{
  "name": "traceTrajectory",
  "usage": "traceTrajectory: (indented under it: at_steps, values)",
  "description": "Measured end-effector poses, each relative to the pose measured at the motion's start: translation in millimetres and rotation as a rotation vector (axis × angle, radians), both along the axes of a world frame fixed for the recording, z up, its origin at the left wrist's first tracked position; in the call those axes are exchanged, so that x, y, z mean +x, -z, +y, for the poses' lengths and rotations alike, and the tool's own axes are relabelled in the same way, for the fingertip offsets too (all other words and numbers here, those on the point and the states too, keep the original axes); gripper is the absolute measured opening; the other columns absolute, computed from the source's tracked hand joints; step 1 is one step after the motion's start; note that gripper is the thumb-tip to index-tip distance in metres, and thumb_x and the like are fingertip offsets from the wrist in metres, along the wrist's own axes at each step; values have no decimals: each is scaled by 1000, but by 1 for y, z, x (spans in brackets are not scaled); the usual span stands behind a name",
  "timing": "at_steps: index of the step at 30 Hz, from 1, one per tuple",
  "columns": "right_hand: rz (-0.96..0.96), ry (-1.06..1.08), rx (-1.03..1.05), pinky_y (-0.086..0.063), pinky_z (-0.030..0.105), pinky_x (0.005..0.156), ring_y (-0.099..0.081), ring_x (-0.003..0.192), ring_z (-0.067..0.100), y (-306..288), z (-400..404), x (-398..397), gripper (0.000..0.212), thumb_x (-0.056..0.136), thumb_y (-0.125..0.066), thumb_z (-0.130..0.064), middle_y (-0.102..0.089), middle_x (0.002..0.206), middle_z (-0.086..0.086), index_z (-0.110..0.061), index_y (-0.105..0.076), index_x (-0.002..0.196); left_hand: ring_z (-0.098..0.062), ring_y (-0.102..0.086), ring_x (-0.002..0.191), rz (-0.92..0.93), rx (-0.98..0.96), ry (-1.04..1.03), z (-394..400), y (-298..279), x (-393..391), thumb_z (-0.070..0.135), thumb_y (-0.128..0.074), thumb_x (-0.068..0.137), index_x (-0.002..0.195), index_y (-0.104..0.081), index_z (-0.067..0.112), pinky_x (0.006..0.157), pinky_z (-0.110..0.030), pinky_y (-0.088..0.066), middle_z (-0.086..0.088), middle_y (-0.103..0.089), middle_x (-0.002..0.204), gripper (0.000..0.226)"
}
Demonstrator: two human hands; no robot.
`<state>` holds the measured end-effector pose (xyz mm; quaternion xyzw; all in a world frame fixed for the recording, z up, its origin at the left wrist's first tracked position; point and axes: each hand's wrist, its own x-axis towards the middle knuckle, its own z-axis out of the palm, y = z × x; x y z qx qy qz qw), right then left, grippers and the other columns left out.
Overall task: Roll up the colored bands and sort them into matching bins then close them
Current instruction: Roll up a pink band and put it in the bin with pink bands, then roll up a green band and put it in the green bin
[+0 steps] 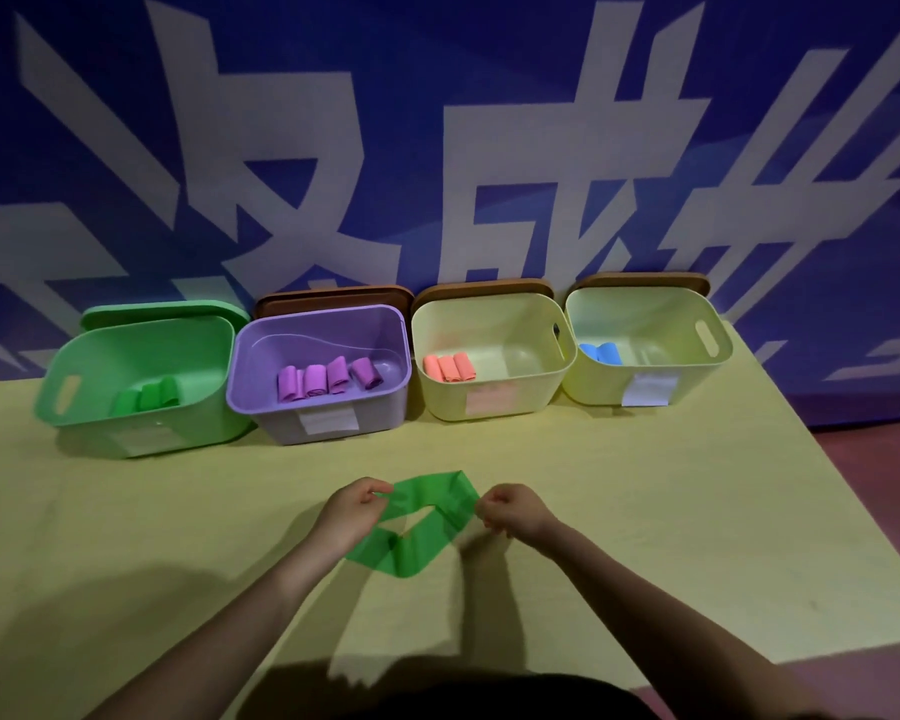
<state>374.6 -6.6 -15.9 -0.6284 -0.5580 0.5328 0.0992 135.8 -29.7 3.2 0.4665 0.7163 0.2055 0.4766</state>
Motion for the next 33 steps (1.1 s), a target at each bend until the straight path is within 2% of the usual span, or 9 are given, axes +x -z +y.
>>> traceTrajectory:
  at_steps: [4, 6, 8, 10, 13, 16, 22, 28, 33]
  values:
    - [-95, -11, -15, -43, 29, 67, -53, 69, 14, 14, -8, 0, 19, 87, -62, -22, -58, 72, -2, -21, -58, 69, -19, -50, 65, 49, -26, 77, 3, 12, 12, 7, -47, 92, 109, -64, 15, 60, -25, -37, 1, -52, 70, 26]
    - [-142, -14, 6, -44, 29, 73, -57, 83, 16, 18, -6, -4, 9, 88, -62, -25, -62, 89, 0, -16, -64, 88, -12, -47, 59, 78, -35, 117, 6, 15, 19, 6, -47, 92, 112, -64, 13, 52, -22, -35, 3, -53, 71, 27]
    - [-200, -21, 29, -44, 26, 75, -57, 92, 16, 20, -4, -7, 28, 88, -63, -29, -62, 102, 2, -12, -62, 110, -11, -51, 65, 114, -51, 169, 9, 18, 25, 7, -48, 92, 115, -63, 13, 54, -21, -36, -2, -61, 85, 29]
    - [-241, -39, 51, -43, 26, 72, -56, 89, 16, 21, -3, -11, 37, 87, -64, -31, -60, 100, 2, -13, -56, 120, -14, -56, 77, 147, -62, 200, 10, 24, 30, 8, -51, 90, 118, -63, 13, 60, -21, -38, -5, -64, 99, 30]
    - [-280, -42, 85, -46, 28, 70, -58, 85, 17, 24, -4, -18, 39, 86, -64, -30, -62, 95, 1, -16, -51, 120, -12, -56, 75, 182, -77, 231, 12, 34, 36, 13, -55, 90, 122, -59, 13, 63, -22, -42, -3, -62, 103, 32]
    - [-348, -46, 137, -44, 27, 66, -58, 82, 15, 30, -3, -22, 36, 86, -62, -33, -64, 100, -1, -20, -49, 117, -18, -59, 87, 237, -78, 286, 13, 41, 42, 19, -60, 90, 125, -55, 14, 72, -25, -44, -7, -61, 110, 36]
    - [-453, -127, 275, -40, 28, 65, -59, 87, 21, 36, -3, -26, 30, 95, -48, -35, -60, 110, 4, -16, -47, 118, -15, -56, 78, 269, -82, 260, 16, 53, 42, 14, -65, 87, 117, -55, 16, 69, -28, -44, 1, -59, 88, 32]
    - [-449, -214, 340, -39, 29, 65, -59, 91, 25, 37, 4, -31, 29, 96, -45, -33, -56, 109, 6, -15, -51, 118, -22, -63, 86, 280, -91, 251, 25, 57, 38, 14, -65, 86, 112, -57, 16, 71, -28, -46, -3, -64, 93, 27]
    - [-320, -42, 262, -46, 28, 74, -58, 90, 19, 42, 2, -29, 27, 90, -51, -30, -62, 105, 4, -16, -59, 111, -16, -57, 76, 289, -92, 256, 23, 56, 38, 10, -58, 89, 113, -56, 19, 55, -25, -39, -1, -62, 95, 26]
